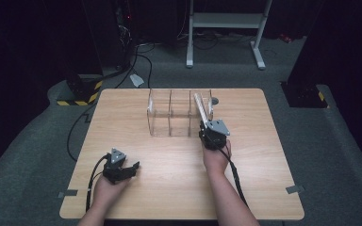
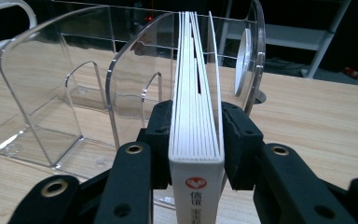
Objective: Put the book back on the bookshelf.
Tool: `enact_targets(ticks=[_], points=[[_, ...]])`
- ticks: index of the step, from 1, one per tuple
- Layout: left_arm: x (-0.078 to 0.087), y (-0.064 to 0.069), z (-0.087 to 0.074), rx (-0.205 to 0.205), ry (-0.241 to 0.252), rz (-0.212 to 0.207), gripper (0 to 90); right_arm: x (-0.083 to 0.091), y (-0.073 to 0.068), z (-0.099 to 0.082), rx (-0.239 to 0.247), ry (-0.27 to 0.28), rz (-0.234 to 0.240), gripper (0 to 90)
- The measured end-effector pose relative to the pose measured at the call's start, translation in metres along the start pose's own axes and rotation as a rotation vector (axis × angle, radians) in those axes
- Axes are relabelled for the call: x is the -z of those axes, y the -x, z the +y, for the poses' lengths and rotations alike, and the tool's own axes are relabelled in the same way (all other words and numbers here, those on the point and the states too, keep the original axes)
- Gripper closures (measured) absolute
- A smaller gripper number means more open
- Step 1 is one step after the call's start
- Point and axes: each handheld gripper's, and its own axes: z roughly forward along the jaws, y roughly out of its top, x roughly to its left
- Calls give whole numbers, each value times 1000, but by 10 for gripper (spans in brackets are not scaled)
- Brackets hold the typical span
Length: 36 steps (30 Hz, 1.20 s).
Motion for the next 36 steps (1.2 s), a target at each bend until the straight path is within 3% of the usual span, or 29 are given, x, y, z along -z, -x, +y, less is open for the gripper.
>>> enact_targets(ticks=[12,16,36], points=[[0,0,0,1,0,0,328,16,9,-13,-38,-17,67,648],[0,0,0,0,0,-1,327,21,13,-19,-55,-25,89,680],[0,0,0,1,0,-1,327,27,15,-33,-105,-45,94,699]])
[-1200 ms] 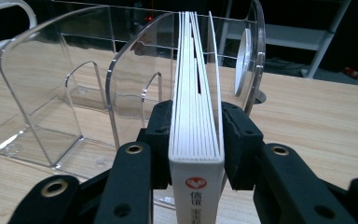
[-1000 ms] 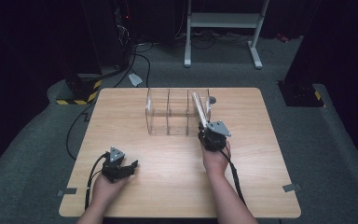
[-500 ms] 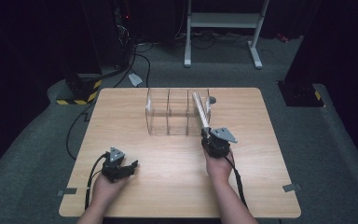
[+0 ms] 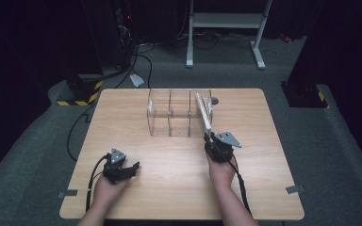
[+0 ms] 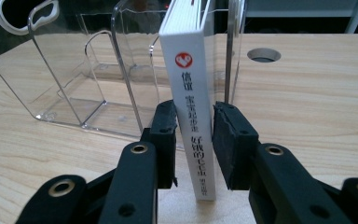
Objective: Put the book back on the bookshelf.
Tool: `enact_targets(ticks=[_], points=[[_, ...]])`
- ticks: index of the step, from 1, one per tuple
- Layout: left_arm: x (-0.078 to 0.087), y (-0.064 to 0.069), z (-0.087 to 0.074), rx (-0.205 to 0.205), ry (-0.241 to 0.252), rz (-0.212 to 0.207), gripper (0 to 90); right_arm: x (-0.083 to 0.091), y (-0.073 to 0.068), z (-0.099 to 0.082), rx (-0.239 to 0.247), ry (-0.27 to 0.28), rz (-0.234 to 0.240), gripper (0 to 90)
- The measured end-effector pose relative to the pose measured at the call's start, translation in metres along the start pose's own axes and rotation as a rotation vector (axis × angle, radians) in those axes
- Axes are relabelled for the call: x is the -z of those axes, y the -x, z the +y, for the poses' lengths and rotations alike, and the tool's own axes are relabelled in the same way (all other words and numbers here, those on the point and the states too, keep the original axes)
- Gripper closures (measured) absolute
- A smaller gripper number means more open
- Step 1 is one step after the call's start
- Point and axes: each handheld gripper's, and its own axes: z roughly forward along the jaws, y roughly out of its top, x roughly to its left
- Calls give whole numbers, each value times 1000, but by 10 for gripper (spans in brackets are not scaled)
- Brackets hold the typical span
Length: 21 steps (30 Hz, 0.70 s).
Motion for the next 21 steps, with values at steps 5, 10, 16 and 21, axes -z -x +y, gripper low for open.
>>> enact_targets(ticks=[5,10,16,21], points=[[0,0,0,0,0,0,327,-1,0,-4,-4,-12,5,700],[0,0,0,0,0,0,327,-2,2,-9,-18,-22,11,711],[0,0,0,-7,-2,1,328,-2,4,-11,-44,-28,13,731],[0,0,0,-6,-2,1,328,-3,0,-14,-28,-32,6,739]])
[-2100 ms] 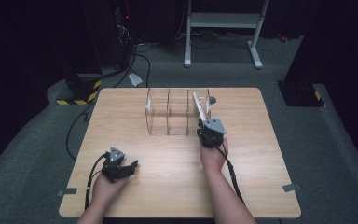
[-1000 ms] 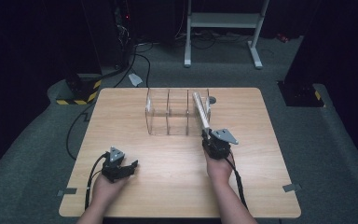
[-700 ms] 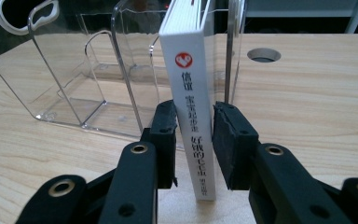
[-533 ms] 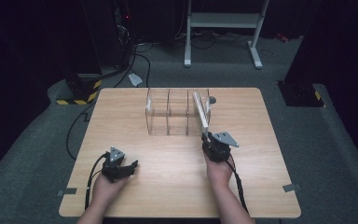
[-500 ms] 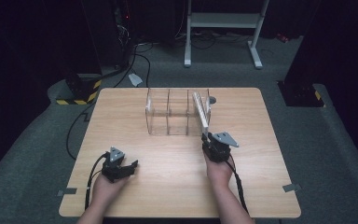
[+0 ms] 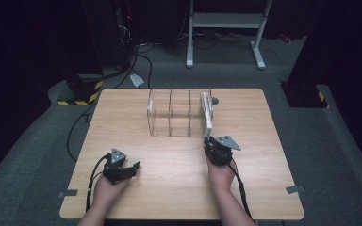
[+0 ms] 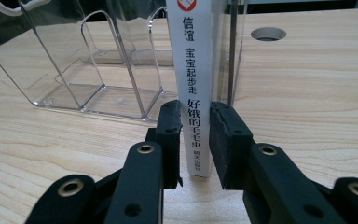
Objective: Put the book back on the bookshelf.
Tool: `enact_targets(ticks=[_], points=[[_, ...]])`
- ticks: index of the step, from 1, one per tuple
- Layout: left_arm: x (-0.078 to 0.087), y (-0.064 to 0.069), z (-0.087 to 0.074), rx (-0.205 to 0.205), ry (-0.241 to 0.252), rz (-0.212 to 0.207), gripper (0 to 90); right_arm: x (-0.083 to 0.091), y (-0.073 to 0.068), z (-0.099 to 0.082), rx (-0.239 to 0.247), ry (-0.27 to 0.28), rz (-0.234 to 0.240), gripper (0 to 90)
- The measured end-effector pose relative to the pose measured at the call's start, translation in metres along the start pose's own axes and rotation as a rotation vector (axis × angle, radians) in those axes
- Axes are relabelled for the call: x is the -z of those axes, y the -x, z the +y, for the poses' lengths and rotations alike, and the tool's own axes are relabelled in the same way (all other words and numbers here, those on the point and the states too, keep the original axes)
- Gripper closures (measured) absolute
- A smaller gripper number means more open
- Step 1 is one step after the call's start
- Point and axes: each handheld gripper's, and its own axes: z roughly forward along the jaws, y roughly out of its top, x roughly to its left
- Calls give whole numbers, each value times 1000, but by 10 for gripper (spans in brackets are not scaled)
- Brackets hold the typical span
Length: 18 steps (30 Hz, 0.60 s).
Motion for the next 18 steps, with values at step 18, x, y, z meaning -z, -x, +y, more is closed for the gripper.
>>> enact_targets(ticks=[18], points=[[0,0,0,-4,1,1,328,-2,-2,-3,-37,-8,13,749]])
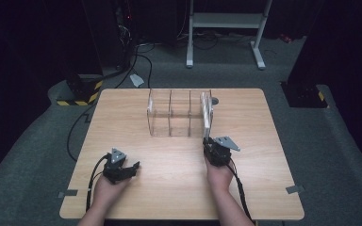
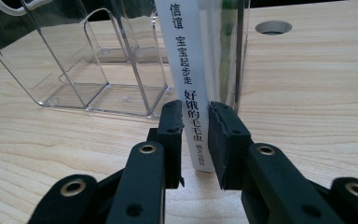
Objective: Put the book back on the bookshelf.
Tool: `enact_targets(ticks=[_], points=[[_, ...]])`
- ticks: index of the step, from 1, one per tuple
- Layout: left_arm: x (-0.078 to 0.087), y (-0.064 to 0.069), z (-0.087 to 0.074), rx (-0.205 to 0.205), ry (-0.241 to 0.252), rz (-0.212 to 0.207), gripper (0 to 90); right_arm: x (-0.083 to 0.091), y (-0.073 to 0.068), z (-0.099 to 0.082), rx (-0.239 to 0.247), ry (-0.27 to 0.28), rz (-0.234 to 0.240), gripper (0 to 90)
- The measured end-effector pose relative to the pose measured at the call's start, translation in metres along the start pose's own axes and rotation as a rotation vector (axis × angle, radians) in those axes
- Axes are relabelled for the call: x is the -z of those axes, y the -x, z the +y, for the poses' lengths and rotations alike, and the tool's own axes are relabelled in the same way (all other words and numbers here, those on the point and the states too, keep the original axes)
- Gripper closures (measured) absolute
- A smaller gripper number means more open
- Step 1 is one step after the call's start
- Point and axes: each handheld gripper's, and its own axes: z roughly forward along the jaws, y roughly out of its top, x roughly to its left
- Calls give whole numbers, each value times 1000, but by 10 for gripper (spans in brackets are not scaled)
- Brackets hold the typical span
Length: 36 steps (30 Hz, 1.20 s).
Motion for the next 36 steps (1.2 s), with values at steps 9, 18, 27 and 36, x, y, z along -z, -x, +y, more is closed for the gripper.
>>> enact_targets(ticks=[9,18,27,36], points=[[0,0,0,0,0,0,328,-3,0,-1,-11,-12,7,706],[0,0,0,-1,-1,-2,327,-4,3,4,-21,-16,3,706],[0,0,0,-1,-1,-2,328,-4,2,3,-78,-21,20,707],[0,0,0,-1,-1,-2,328,8,3,12,-17,27,26,664]])
